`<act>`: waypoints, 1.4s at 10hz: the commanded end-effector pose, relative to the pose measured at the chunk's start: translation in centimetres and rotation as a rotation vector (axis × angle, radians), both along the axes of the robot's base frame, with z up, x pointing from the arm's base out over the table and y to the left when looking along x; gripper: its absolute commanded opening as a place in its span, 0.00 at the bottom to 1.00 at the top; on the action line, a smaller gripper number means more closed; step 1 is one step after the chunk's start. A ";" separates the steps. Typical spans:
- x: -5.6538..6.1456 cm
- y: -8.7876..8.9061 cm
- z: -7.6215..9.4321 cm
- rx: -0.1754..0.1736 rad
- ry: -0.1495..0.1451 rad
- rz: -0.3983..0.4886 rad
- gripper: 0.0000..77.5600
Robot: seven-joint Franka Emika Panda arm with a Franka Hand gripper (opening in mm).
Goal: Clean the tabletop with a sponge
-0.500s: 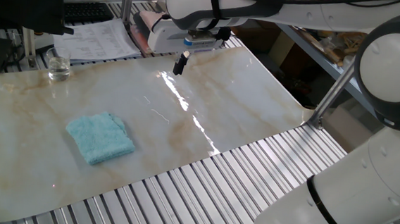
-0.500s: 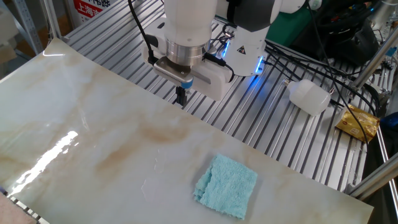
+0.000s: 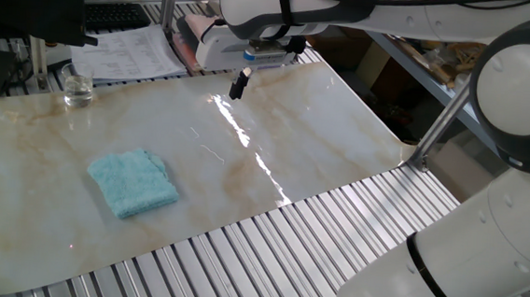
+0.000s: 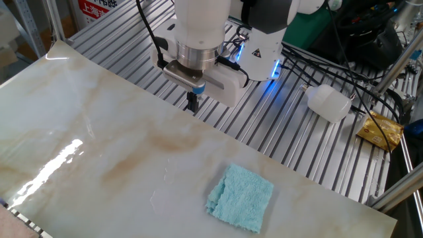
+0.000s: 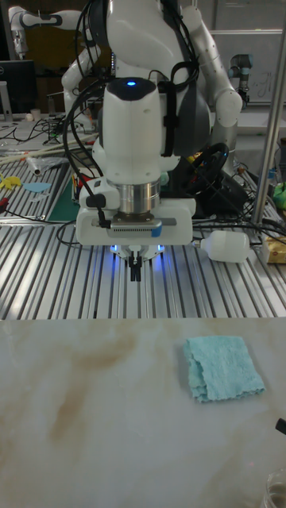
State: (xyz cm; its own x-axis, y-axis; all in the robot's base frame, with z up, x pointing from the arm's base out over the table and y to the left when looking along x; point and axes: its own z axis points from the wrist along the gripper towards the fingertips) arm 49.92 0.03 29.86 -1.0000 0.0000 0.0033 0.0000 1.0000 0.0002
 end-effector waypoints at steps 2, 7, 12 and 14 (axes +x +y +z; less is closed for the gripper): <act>-0.1 0.1 0.0 -0.069 -0.016 0.110 0.00; -0.3 0.5 0.0 -0.067 -0.015 0.102 0.00; -0.3 0.7 -0.3 -0.065 -0.017 0.099 0.00; -0.3 0.7 -0.4 -0.063 -0.017 0.097 0.00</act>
